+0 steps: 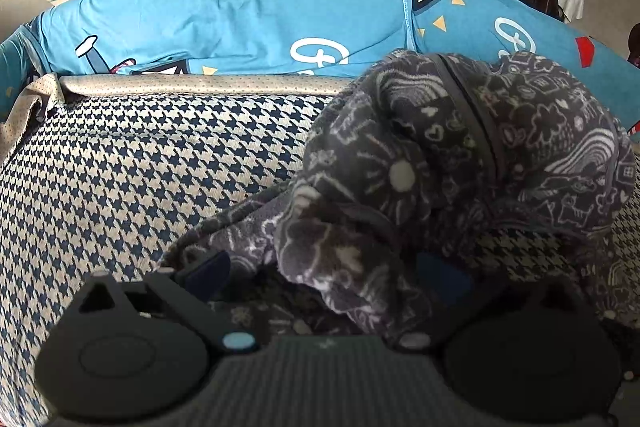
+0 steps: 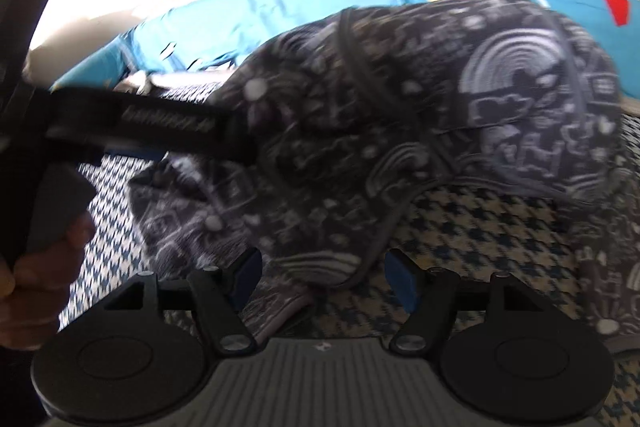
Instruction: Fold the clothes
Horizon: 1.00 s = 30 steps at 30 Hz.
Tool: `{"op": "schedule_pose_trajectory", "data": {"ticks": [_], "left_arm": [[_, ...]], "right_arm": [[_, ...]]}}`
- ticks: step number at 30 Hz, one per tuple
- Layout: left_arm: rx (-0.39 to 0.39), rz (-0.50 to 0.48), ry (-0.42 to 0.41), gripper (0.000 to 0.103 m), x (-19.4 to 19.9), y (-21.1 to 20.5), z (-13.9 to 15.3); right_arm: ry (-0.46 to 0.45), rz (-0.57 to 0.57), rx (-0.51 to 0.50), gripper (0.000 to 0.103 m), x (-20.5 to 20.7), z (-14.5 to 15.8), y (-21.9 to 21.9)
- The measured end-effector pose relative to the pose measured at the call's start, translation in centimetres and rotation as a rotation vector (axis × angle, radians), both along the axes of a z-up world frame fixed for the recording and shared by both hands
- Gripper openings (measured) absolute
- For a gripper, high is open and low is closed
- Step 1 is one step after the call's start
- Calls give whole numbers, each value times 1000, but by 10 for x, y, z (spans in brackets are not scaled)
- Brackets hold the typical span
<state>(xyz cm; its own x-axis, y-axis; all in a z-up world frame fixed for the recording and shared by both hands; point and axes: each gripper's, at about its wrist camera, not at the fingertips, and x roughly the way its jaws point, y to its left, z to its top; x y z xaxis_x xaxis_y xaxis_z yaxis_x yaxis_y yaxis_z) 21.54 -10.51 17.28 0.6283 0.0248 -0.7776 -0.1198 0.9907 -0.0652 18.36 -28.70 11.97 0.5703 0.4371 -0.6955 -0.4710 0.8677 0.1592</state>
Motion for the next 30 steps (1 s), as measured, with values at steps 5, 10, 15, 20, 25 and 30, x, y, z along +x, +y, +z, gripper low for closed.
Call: {"op": "schedule_pose_trajectory", "data": {"ticks": [5, 10, 15, 20, 25, 30], "left_arm": [[-27, 21, 19, 103, 6, 11, -4], [-77, 33, 40, 103, 7, 21, -8], [-100, 28, 19, 103, 2, 32, -5], [-100, 34, 10, 103, -4, 44, -3], [-80, 31, 13, 103, -7, 49, -4], [-77, 27, 18, 103, -7, 48, -5]], "right_arm": [[-8, 36, -21, 74, 2, -8, 16], [-25, 11, -65, 74, 11, -19, 30], [-30, -5, -75, 64, 18, -28, 40], [1, -64, -32, 19, 27, -27, 35], [-32, -102, 9, 13, 22, -6, 20], [-85, -68, 22, 13, -2, 17, 8]]}}
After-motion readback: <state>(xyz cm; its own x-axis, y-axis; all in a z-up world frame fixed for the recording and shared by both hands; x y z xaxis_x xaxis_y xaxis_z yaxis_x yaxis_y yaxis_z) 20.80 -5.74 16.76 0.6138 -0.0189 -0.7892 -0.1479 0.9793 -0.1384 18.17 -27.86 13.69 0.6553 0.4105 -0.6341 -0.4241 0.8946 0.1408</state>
